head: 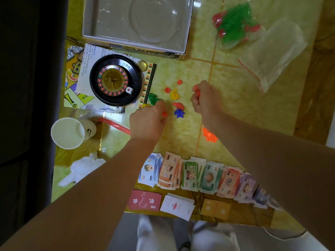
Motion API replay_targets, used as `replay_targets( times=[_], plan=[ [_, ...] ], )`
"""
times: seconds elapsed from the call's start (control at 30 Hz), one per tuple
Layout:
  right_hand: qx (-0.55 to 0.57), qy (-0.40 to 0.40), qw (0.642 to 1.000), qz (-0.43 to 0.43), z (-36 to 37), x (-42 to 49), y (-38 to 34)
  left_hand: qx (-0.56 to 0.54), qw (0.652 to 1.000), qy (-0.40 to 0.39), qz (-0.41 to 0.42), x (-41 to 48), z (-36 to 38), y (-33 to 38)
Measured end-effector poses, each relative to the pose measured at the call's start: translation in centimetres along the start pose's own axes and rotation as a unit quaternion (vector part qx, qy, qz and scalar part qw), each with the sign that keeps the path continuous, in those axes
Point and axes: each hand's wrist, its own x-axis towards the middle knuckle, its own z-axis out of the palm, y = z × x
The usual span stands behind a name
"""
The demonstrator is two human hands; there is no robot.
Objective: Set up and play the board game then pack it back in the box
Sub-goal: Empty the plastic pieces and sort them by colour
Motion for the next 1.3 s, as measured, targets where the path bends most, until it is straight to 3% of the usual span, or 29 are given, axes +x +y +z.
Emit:
replay_targets(
  times=[0.13,0.23,0.27,0.3,0.33,0.37,0.4,0.5,0.57,0.6,0.67,0.73,0.83,0.9,1.0,1.1,1.17,1.3],
  plan=[
    [0.071,-0.079,0.993,0.05,-0.3,-0.6,-0.4,0.012,1.0,-0.009,-0.011,0.3,-0.2,0.2],
    [0.105,-0.109,0.986,0.067,-0.4,-0.3,-0.5,-0.127,0.989,-0.02,-0.07,0.4,-1.0,0.9],
    [0.109,-0.107,0.985,0.075,-0.5,-0.1,-0.5,-0.248,0.962,-0.027,-0.111,0.5,-1.2,1.0],
    [0.108,-0.101,0.986,0.08,-0.5,0.1,-0.7,-0.392,0.904,-0.032,-0.167,0.9,-1.6,1.1],
    [0.101,-0.094,0.987,0.079,-0.4,0.2,-0.6,-0.518,0.824,-0.04,-0.225,1.3,-2.0,1.3],
    [0.092,-0.089,0.989,0.072,-0.3,0.5,-0.7,-0.603,0.751,-0.057,-0.263,1.8,-2.5,1.4],
    [0.084,-0.086,0.991,0.062,-0.2,0.6,-0.6,-0.651,0.703,-0.073,-0.276,2.0,-3.0,1.4],
    [0.079,-0.083,0.992,0.045,0.2,1.2,-1.1,-0.725,0.634,-0.094,-0.253,2.8,-4.2,1.2],
    [0.069,-0.095,0.992,0.039,0.3,1.5,-1.5,-0.748,0.608,-0.096,-0.249,3.5,-4.6,1.1],
    [0.06,-0.098,0.993,0.035,0.2,1.7,-1.8,-0.743,0.612,-0.094,-0.254,3.9,-4.8,1.1],
    [0.018,-0.084,0.996,0.018,0.2,2.2,-2.1,-0.702,0.657,-0.077,-0.264,4.9,-4.7,1.2],
    [-0.092,-0.052,0.994,-0.042,0.2,2.7,-2.0,-0.621,0.744,-0.028,-0.245,5.6,-4.2,1.4],
    [-0.243,-0.035,0.955,-0.167,-0.2,3.4,-1.7,-0.377,0.914,0.013,-0.149,6.2,-3.4,1.1],
    [-0.338,-0.052,0.912,-0.228,-0.3,3.3,-1.5,-0.179,0.98,-0.005,-0.085,6.3,-3.1,1.2],
    [-0.441,-0.071,0.842,-0.302,-0.2,3.2,-1.2,0.01,0.999,-0.032,-0.016,6.2,-2.9,1.6],
    [-0.504,-0.103,0.796,-0.32,0.1,3.4,-0.8,0.171,0.983,-0.035,0.048,6.1,-2.6,2.1],
    [-0.506,-0.101,0.795,-0.318,0.1,3.7,-0.8,0.22,0.972,-0.044,0.073,6.1,-2.9,2.2],
    [-0.446,-0.082,0.839,-0.301,0.0,4.1,-0.6,0.231,0.967,-0.061,0.089,6.5,-2.9,2.5]
  ],
)
